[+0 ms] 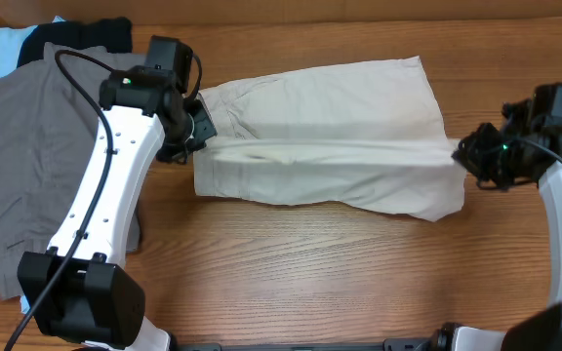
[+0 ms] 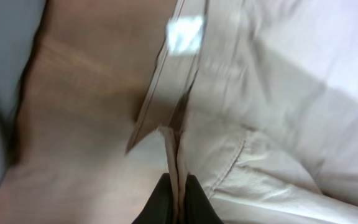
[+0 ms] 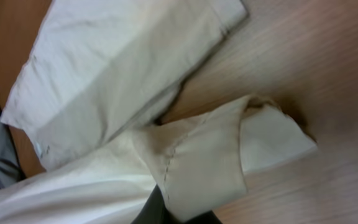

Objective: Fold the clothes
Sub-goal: 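Lift the bottom edge and fold it up onto the top half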

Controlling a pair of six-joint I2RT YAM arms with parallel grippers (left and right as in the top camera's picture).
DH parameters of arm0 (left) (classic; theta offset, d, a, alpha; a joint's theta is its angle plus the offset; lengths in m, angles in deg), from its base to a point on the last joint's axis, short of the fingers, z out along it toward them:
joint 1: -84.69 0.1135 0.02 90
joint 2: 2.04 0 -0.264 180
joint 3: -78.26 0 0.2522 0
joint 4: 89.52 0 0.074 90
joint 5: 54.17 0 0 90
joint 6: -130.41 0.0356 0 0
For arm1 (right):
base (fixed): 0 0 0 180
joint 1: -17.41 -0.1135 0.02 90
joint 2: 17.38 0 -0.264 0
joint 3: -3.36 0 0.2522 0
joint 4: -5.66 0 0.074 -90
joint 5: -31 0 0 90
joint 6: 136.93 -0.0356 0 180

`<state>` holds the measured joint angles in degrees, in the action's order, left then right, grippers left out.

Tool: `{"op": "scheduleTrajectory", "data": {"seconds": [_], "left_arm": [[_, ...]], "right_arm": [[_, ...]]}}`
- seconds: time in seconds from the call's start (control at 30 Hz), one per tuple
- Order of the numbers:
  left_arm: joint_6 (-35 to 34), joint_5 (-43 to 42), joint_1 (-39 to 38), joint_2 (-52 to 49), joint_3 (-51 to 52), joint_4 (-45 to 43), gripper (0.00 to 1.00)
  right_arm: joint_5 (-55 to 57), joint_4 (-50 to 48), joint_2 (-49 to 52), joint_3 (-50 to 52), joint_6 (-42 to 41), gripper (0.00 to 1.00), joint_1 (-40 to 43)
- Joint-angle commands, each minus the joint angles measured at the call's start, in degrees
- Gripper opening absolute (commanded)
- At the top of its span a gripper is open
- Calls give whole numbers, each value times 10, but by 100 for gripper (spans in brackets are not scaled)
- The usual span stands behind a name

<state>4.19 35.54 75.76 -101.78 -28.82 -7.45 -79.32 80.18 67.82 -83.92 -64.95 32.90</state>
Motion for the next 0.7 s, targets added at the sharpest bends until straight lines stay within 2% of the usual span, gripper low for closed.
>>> {"op": "scheduleTrajectory", "data": {"seconds": [0.0,0.23,0.43,0.67], "left_arm": [[-31,196,26,4,9,-58,4],[-32,223,26,-4,14,-205,4],[-32,223,25,-40,14,-269,4],[-32,269,26,-117,14,-345,4]], "right_arm": [[95,-71,21,-18,16,4,12],[117,-225,61,-18,15,4,-52],[181,-293,110,-18,0,4,-103],[183,-379,175,-18,-4,4,-110]]}}
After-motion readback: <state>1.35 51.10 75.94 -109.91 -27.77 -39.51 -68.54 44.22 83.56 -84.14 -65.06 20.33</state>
